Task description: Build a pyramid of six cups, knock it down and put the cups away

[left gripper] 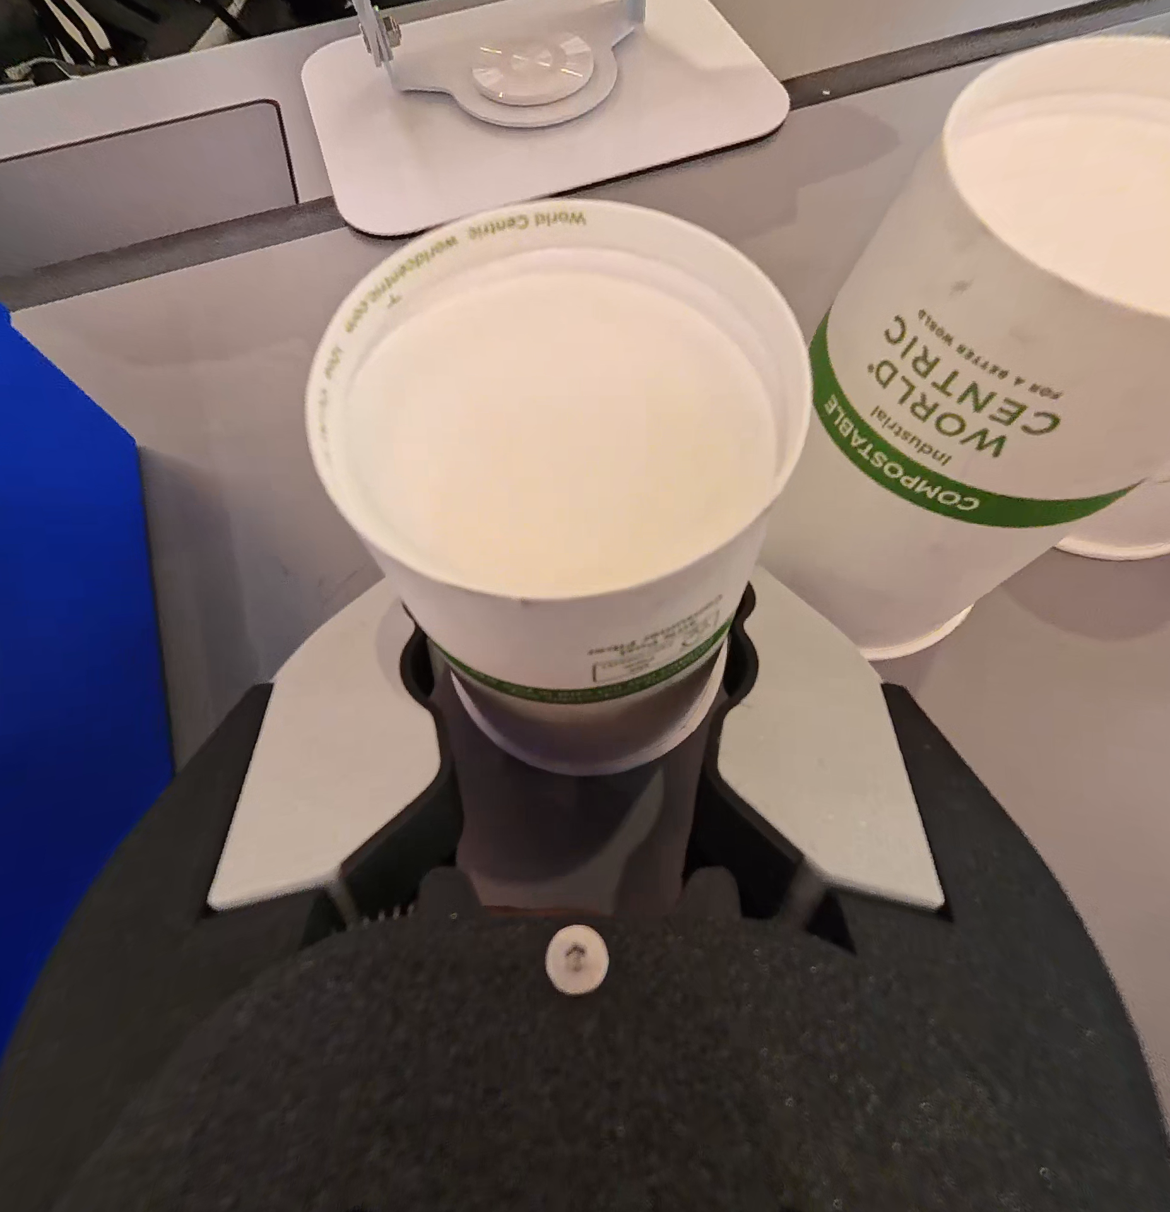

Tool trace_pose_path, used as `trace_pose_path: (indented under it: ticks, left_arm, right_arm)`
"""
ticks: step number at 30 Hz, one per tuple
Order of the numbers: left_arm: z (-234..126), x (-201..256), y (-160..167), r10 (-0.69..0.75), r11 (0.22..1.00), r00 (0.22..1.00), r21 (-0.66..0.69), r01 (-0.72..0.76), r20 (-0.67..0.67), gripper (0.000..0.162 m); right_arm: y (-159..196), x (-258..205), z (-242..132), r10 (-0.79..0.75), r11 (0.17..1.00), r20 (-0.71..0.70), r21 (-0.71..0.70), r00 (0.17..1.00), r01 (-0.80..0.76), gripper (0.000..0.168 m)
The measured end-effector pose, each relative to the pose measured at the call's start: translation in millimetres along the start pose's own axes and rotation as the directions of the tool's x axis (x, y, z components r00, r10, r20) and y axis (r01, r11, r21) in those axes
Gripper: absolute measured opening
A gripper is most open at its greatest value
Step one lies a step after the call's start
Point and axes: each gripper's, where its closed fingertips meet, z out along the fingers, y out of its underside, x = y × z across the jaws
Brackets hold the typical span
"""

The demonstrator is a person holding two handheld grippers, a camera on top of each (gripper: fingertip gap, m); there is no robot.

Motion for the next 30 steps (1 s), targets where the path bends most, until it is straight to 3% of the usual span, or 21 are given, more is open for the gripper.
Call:
trace_pose_path:
  ticks: [3,6,11,14,17,18,21,25,30]
  left_arm:
    - [0.9,0.6,2.2,-0.01,1.0,1.0,-0.018,0.01,-0.003,0.089]
    - [-6.1,7.1,1.0,-0.039,0.999,0.998,-0.016,0.039,-0.042,0.115]
    - [-83.0,24.5,-24.1,0.003,0.996,0.993,0.092,0.008,-0.122,0.113]
    - [-148.5,35.9,-35.9,0.127,0.988,0.959,0.114,-0.1,-0.252,0.084]
    - [-186.3,6.0,-43.4,0.265,0.964,0.909,0.058,-0.261,-0.322,0.061]
    - [-189.3,-12.7,-45.8,0.324,0.943,0.89,0.028,-0.333,-0.321,0.048]
    - [-175.5,-82.4,-46.5,0.521,0.822,0.817,-0.111,-0.559,-0.248,0.04]
    - [-157.1,-132.2,-26.3,0.594,0.659,0.714,-0.285,-0.696,-0.37,0.027]
    - [-145.5,-143.5,-20.4,0.508,0.668,0.72,-0.311,-0.676,-0.473,0.018]
  right_arm:
    - [1.8,0.9,0.4,0.005,1.0,0.001,-0.006,1.0,-0.005,0.072]
    - [0.6,2.4,-1.1,0.006,1.0,-0.005,-0.001,1.0,-0.006,0.072]
    - [-2.9,8.2,-4.6,-0.006,1.0,-0.022,0.008,1.0,0.006,0.072]
    - [-2.1,10.9,-4.7,0.002,1.0,-0.024,0.006,1.0,-0.002,0.072]
    - [1.4,12.0,-3.0,-0.005,1.0,-0.024,-0.009,1.0,0.005,0.072]
    - [2.8,11.7,-1.9,-0.011,1.0,-0.023,-0.017,1.0,0.011,0.071]
    - [6.2,9.8,1.1,-0.039,0.998,-0.022,-0.039,0.999,0.038,0.071]
    - [6.0,8.3,0.8,-0.021,0.999,-0.005,-0.035,1.0,0.021,0.069]
    - [5.3,13.0,-1.1,0.0,1.0,-0.007,-0.03,1.0,0.0,0.068]
